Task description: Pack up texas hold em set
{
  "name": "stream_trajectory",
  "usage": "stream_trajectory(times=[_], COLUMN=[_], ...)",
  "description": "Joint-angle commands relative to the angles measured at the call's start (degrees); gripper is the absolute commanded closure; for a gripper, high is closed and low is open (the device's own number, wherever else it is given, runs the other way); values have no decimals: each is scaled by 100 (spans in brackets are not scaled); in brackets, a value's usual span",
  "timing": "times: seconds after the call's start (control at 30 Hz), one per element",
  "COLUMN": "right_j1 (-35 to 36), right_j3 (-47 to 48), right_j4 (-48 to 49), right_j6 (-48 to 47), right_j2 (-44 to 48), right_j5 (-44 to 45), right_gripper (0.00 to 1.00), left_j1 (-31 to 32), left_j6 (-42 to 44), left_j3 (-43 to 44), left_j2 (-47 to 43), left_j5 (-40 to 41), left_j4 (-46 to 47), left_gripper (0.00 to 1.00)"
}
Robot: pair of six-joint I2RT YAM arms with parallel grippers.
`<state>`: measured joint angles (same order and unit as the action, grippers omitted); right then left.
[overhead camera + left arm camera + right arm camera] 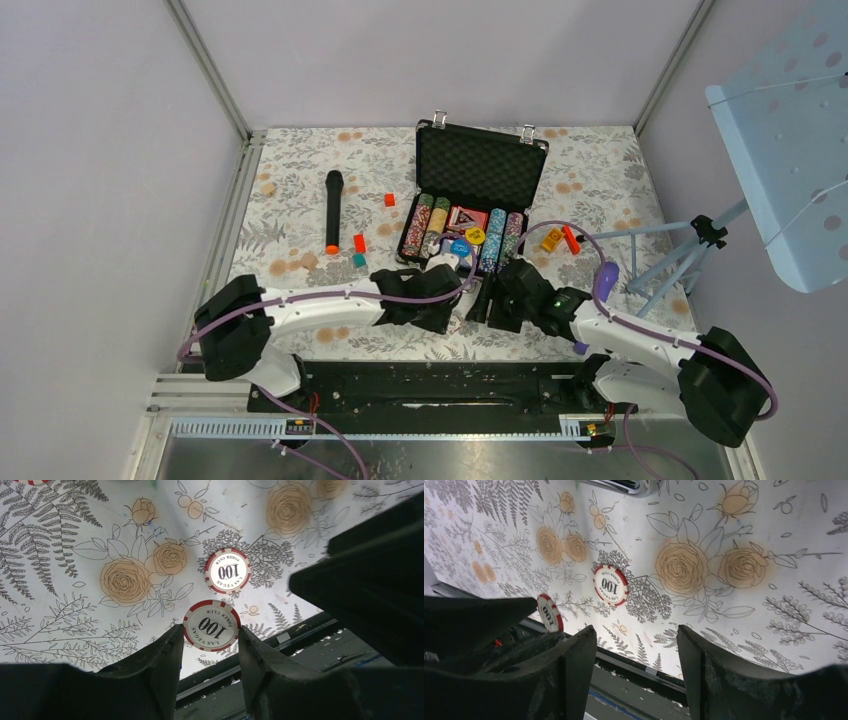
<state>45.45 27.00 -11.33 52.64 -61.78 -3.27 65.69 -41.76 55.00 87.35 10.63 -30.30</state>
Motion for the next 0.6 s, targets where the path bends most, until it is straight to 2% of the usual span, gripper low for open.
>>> stream_trajectory(times=[0.0, 0.27, 0.57], right_j1=[-116, -275, -445], right_j3=[196, 156, 158], right_j4=[560, 1495, 1652], right_j6=[376, 756, 831], right_j2=[-257, -571, -555], right_j5=[-483, -1131, -1226], right_gripper=[33, 33, 33], left_j1=[23, 23, 23], left_j6=[153, 235, 290], left_j3=[-43, -102, -139], left_j2=[-473, -748, -816], left_j5=[-121, -185, -273], left_j4=[326, 388, 464], left_gripper=[57, 57, 57])
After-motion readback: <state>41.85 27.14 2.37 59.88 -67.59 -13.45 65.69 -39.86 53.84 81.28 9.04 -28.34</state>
